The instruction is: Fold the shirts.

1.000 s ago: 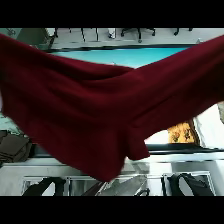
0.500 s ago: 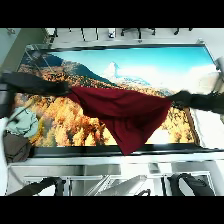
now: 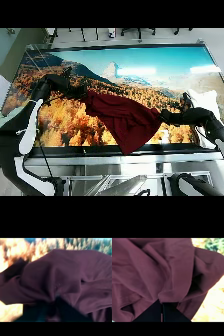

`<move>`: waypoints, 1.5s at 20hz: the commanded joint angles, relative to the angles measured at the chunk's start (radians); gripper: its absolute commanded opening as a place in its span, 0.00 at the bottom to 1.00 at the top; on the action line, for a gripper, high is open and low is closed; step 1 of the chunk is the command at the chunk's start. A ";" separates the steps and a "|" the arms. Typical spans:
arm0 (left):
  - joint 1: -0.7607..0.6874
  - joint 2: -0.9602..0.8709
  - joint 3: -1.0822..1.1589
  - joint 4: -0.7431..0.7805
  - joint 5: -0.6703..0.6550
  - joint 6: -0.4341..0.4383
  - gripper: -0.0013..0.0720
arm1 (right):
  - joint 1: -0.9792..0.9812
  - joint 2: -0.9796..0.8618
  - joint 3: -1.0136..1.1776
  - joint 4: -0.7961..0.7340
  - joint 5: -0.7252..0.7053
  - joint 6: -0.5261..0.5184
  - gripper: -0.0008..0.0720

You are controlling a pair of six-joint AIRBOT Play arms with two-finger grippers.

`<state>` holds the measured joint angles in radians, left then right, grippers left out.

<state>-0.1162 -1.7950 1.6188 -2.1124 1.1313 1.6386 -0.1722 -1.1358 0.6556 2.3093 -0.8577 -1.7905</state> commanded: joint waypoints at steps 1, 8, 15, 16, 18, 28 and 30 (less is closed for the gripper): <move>0.010 -0.050 0.147 -0.019 0.141 -0.037 0.97 | 0.001 -0.028 -0.008 -0.001 0.021 -0.021 0.03; 0.100 0.098 0.192 0.001 0.394 -0.159 0.97 | 0.001 -0.028 -0.009 -0.001 0.018 -0.047 0.03; -0.086 0.282 -0.403 -0.002 0.025 -0.159 0.97 | 0.001 -0.028 -0.009 -0.001 0.018 -0.047 0.03; -0.126 0.277 -0.466 -0.003 -0.067 -0.159 0.97 | 0.001 -0.028 -0.009 0.000 0.018 -0.047 0.03; -0.179 0.240 -0.528 -0.018 -0.199 -0.159 0.97 | 0.001 -0.028 -0.009 0.000 0.017 -0.047 0.03; -0.239 0.107 -0.421 -0.054 -0.285 -0.154 0.77 | 0.001 -0.028 -0.009 0.003 0.006 -0.046 0.03; -0.240 0.107 -0.416 -0.055 -0.299 -0.154 0.50 | 0.001 -0.028 -0.009 0.003 0.006 -0.046 0.03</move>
<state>-0.3523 -1.6821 1.1801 -2.1635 0.8631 1.4834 -0.1719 -1.1637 0.6468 2.3123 -0.8509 -1.8374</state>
